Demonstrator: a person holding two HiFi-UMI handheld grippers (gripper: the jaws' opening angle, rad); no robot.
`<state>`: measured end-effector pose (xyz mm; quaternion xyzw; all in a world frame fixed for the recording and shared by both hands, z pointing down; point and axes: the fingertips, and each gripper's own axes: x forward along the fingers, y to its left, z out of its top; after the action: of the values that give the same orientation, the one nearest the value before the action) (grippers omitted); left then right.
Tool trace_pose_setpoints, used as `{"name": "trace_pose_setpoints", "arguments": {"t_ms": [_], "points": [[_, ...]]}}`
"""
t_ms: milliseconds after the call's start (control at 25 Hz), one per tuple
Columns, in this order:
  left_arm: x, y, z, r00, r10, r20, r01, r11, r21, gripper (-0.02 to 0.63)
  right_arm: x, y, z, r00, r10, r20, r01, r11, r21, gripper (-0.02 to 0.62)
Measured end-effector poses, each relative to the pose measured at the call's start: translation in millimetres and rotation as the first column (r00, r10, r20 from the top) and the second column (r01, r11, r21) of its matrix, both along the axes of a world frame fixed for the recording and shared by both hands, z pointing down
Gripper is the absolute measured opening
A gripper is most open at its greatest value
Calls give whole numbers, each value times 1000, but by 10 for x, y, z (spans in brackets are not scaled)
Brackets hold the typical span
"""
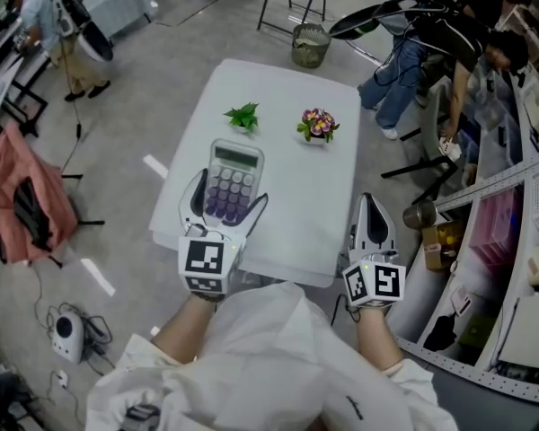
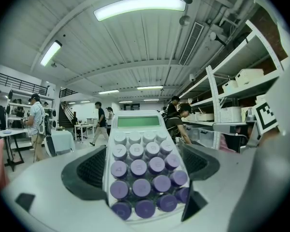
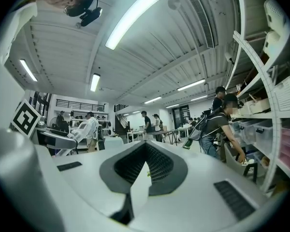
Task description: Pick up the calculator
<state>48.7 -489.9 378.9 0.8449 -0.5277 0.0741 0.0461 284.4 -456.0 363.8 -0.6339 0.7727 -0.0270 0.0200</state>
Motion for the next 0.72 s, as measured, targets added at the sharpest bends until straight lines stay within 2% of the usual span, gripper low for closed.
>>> {"name": "trace_pose_setpoints", "arguments": {"t_ms": [280,720], "points": [[32,-20,44,1000,6,22,-6,1000,-3,494,25,-10,55,1000,3,-8,-3,1000,-13,17],[72,5,101,1000,9,14,-8,1000,-24,494,14,4,71,1000,-5,-10,5,1000,-25,17]]}}
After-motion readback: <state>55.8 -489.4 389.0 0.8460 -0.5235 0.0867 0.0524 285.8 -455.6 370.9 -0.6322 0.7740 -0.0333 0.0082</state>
